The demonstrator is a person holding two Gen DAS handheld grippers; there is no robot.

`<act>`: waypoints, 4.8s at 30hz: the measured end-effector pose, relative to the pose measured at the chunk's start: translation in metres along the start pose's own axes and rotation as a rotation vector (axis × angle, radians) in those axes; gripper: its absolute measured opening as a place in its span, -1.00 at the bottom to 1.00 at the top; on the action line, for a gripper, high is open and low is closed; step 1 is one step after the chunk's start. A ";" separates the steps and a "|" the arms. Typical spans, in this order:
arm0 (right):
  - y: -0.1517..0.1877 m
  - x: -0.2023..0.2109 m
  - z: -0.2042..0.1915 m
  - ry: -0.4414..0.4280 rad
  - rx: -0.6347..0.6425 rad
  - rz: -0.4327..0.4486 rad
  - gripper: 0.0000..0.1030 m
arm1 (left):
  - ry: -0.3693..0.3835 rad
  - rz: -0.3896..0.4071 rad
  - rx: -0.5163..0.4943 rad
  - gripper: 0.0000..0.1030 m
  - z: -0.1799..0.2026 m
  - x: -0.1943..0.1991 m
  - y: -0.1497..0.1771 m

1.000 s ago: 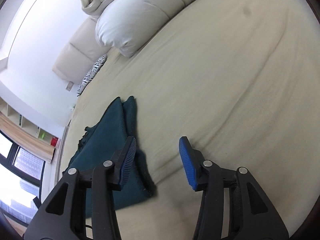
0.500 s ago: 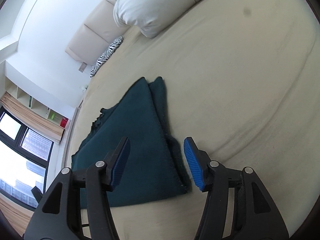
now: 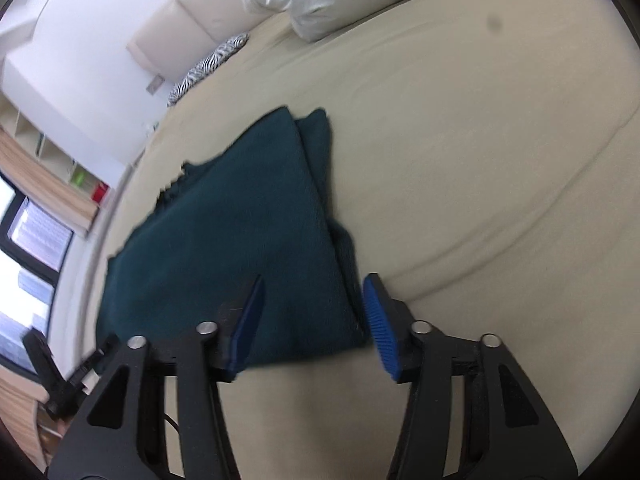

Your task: Fold small clothes

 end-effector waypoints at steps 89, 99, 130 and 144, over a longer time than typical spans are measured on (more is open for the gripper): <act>-0.085 -0.090 -0.034 0.203 0.143 0.031 -0.98 | -0.112 0.013 -0.029 -0.02 -0.036 -0.019 -0.008; -0.087 -0.069 -0.021 0.082 0.046 0.110 -0.95 | -0.108 0.024 -0.033 0.02 -0.036 -0.019 -0.008; -0.134 -0.079 0.013 0.072 -0.056 0.084 -0.94 | -0.086 0.032 -0.026 0.10 -0.035 -0.020 -0.007; -0.085 -0.105 -0.067 -0.345 0.066 -0.160 -0.50 | -0.088 0.038 -0.030 0.13 -0.034 -0.019 -0.007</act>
Point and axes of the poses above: each gripper's, at about its wrist camera, not at the fingertips, and x roughly against the way its jaws point, z to its right, y to its underside, the point moved 2 cm from there along -x, roughly the way its jaws point, and after that the axes turned 6 degrees about -y, right-handed, at the moved point
